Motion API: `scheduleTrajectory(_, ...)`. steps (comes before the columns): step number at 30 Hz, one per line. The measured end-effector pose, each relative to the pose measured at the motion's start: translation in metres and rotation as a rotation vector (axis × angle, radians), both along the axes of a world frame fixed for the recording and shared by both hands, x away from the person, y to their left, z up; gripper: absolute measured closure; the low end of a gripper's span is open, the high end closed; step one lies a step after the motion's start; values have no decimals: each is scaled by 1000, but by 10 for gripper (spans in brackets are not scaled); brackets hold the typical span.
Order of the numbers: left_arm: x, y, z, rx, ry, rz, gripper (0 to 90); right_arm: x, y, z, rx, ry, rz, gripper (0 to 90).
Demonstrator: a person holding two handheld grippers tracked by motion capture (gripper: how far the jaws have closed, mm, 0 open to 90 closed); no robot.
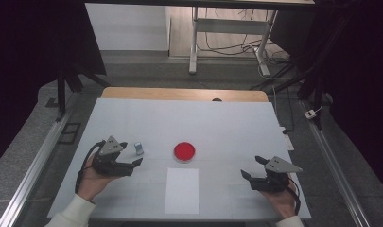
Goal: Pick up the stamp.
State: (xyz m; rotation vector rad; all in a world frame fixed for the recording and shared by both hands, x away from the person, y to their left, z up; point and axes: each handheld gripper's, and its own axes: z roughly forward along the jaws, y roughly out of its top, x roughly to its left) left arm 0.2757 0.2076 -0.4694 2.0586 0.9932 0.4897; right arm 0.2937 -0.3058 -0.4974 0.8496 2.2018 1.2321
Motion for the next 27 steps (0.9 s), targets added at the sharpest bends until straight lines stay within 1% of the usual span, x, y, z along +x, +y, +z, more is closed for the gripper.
scheduleTrajectory(7,12,2,0,6,16,2,194,1,1,-1,-9,6,3,210)
scheduleTrajectory(9,15,2,0,6,19,9,194,1,1,-1,-10,6,3,210)
scheduleTrajectory(13,23,2,-1,31,24,16,194,1,1,-2,-14,7,0,210)
scheduleTrajectory(17,29,1,1,34,18,18,199,1,1,-2,-11,7,2,211)
scheduleTrajectory(19,32,1,2,44,17,20,201,1,2,-2,-11,10,1,211)
scheduleTrajectory(27,51,0,-2,72,38,24,218,1,2,-3,-12,13,4,211)
